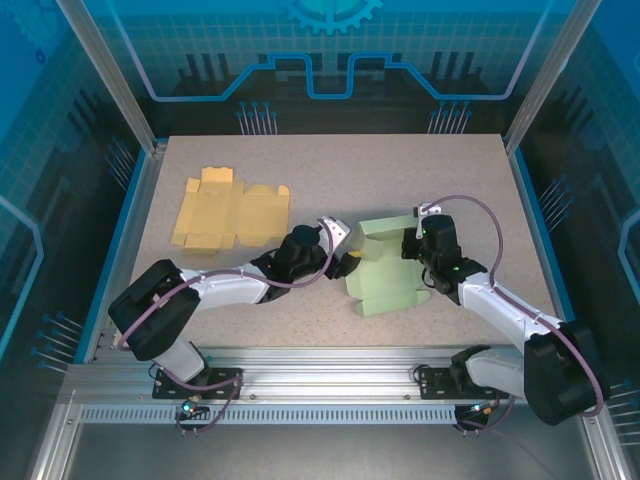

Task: Fold the paper box

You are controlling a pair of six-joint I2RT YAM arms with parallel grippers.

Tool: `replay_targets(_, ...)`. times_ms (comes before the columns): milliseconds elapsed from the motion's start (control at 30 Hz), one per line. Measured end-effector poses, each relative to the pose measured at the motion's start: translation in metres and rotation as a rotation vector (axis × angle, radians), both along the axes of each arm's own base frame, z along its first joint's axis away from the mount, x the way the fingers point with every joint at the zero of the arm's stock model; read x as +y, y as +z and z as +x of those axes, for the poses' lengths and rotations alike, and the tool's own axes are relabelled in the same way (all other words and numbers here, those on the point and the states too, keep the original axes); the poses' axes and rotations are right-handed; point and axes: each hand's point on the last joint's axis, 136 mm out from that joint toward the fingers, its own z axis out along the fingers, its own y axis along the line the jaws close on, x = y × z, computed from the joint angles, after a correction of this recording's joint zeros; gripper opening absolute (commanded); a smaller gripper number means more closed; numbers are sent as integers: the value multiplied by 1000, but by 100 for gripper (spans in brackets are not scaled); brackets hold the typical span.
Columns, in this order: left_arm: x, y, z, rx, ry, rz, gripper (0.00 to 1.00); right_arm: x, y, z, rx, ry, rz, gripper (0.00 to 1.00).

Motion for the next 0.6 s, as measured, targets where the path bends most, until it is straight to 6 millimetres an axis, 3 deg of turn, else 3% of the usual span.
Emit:
replay_targets(267, -4, 5, 1, -28, -27, 43, 86, -1, 0, 0, -1, -4, -1, 0)
replay_targets(600, -9, -2, -9, -19, -101, 90, 89, 0, 1, 1, -4, 2, 4, 0)
